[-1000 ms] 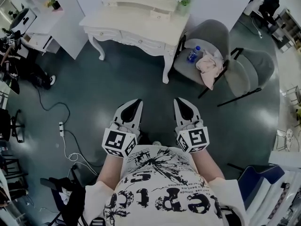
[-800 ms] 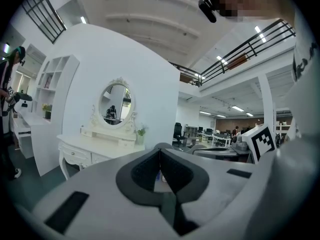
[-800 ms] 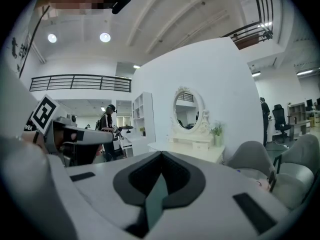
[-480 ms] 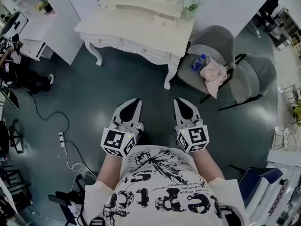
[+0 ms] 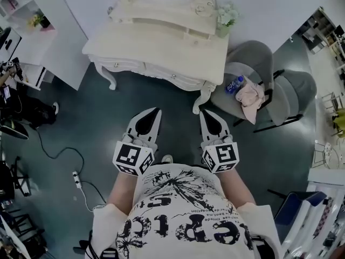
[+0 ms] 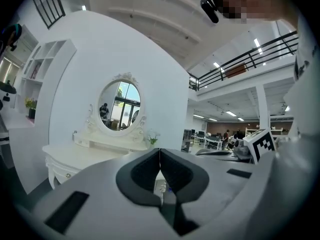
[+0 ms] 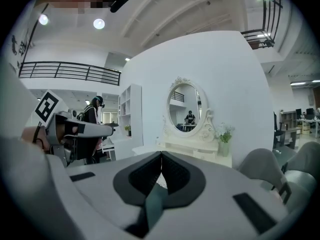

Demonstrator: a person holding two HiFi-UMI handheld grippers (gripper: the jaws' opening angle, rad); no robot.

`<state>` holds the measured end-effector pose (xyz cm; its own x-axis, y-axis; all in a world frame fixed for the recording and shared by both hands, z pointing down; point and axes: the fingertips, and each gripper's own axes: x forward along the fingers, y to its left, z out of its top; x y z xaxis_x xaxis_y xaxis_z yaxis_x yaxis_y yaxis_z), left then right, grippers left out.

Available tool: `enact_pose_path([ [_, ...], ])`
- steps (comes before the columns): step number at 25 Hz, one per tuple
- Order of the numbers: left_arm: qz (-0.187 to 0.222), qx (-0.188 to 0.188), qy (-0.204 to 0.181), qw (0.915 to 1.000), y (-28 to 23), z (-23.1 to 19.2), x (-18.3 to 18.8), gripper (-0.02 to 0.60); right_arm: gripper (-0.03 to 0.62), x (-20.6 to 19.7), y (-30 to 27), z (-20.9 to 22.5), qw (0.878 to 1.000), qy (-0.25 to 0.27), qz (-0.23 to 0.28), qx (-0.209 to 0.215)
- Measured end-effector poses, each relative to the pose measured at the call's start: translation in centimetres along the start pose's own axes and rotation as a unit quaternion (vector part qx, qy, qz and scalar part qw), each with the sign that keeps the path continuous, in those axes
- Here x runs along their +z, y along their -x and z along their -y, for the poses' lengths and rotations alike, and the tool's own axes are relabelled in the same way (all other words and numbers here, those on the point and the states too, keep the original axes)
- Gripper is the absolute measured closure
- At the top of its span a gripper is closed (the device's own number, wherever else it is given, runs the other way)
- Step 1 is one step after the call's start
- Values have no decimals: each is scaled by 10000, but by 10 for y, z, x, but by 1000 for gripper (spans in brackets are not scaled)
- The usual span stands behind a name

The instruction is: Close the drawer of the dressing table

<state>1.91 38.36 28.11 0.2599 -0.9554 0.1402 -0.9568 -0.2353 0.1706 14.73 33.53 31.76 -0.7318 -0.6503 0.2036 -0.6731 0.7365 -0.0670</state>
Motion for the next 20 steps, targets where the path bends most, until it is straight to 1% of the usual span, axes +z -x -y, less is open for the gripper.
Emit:
enact_pose_path([
  [4, -57, 1, -10, 10000, -9, -33, 1, 561, 577, -2, -35, -7, 10000, 51, -73, 42],
  [9, -174, 112, 103, 9997, -37, -61, -8, 561, 577, -8, -74, 10, 9998, 21, -189, 58],
  [14, -215, 193, 111, 9995, -85, -82, -9, 561, 577, -7, -122, 47, 9998, 5, -184, 113],
  [20, -83, 305, 1, 9995, -168, -106, 22, 561, 577, 17, -190, 109, 9994, 117, -148, 296],
])
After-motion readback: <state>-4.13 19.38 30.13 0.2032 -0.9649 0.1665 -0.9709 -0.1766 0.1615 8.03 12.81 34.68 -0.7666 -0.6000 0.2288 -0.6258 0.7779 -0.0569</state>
